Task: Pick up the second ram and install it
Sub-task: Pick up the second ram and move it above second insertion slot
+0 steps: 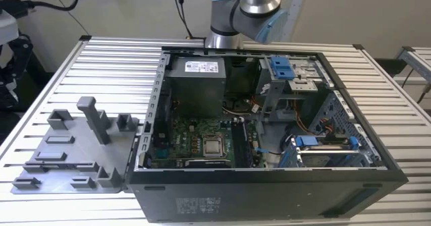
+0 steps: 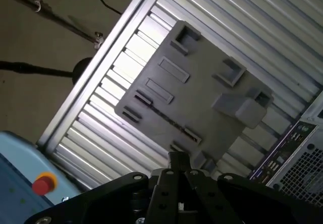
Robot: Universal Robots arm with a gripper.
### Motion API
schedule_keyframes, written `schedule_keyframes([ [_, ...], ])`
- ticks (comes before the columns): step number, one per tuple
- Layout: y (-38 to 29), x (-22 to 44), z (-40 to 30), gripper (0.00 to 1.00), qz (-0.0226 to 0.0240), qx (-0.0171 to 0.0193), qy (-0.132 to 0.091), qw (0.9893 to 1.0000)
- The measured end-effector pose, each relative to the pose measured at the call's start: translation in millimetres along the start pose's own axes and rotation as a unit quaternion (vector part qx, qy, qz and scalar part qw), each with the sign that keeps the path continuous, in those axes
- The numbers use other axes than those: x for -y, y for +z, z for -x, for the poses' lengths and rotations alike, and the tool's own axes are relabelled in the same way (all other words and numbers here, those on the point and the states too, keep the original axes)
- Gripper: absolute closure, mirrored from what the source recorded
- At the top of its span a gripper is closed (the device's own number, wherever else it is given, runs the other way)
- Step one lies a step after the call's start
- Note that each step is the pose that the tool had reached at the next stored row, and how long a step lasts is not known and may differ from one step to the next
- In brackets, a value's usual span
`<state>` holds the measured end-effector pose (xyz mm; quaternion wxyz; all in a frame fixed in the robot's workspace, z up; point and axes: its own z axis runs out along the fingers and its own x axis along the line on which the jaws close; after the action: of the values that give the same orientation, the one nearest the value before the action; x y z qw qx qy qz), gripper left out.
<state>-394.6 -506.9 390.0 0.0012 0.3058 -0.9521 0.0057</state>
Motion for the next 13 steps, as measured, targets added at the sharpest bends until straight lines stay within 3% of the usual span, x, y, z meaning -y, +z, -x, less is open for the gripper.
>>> schedule_keyframes([
  [8, 0.2, -1.5, -2.2, 0.89, -0.0002, 0.0005, -0.032, 0.9995],
  [13, 0.2, -1.6, -2.3, 0.89, -0.0008, 0.0006, -0.072, 0.9974],
])
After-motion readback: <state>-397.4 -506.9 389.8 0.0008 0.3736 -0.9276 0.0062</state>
